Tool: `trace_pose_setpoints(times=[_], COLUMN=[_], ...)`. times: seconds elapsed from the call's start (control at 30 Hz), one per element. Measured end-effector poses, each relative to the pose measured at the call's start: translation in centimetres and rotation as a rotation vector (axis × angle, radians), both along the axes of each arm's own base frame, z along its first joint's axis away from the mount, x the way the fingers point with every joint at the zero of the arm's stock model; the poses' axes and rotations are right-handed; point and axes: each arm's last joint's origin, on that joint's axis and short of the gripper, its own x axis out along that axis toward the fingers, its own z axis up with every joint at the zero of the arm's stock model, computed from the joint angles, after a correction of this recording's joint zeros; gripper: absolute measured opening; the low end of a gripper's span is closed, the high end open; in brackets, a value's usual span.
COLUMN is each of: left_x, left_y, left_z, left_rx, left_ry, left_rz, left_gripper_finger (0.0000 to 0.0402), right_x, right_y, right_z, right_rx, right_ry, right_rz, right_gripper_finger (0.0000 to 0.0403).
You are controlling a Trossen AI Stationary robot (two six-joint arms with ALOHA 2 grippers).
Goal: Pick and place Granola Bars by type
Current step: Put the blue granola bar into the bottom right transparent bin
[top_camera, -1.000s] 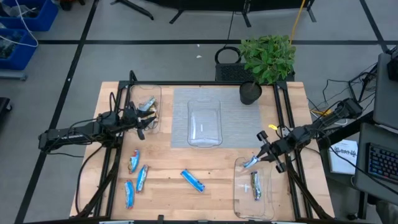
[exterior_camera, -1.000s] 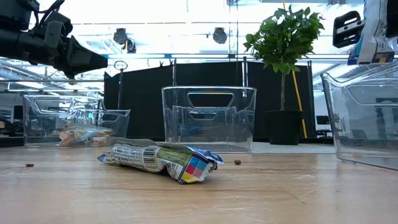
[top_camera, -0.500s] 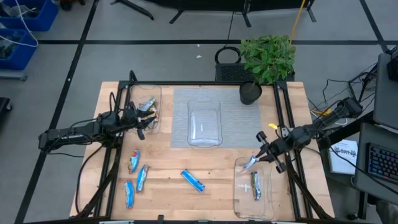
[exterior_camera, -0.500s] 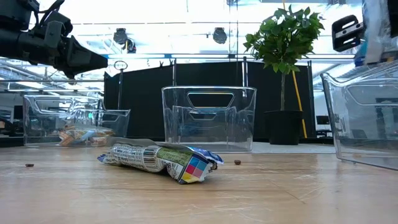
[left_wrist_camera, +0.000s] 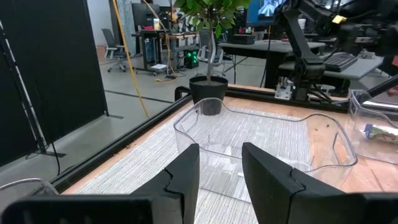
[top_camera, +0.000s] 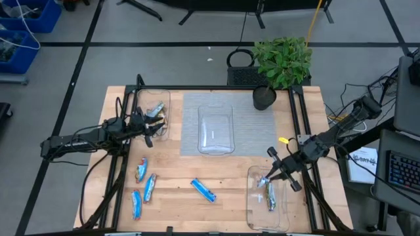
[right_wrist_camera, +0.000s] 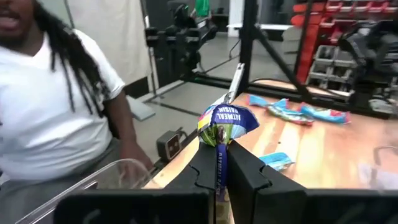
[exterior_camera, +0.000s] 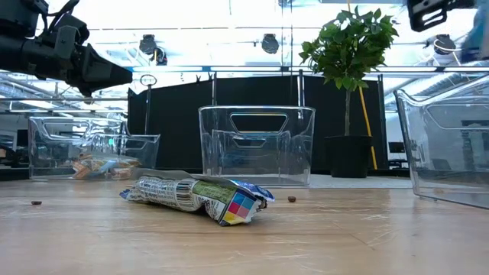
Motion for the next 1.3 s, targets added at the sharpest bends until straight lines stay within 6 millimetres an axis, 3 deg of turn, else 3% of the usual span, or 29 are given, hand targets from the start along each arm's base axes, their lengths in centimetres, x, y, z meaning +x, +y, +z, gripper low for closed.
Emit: trace_pose_setpoints(times=[0.63, 1.3], left_x=[0.0, 0.0], left_y=[0.0, 0.0], left_z=[0.0, 0.0], left_rx=[0.000, 0.000], left_ry=[0.000, 0.000], left_rz=[0.000, 0.000], left_gripper_finger=[0.0127, 0.0127], right_x=[0.1, 2.1], right_y=[0.3, 1.6], right_z=[-0.1, 2.3], right_rx=[0.134, 0.164], right_ry=[0.138, 0.667], right_rz=[-0.124, -0.355], right_gripper_finger=[0.0006, 0.0006])
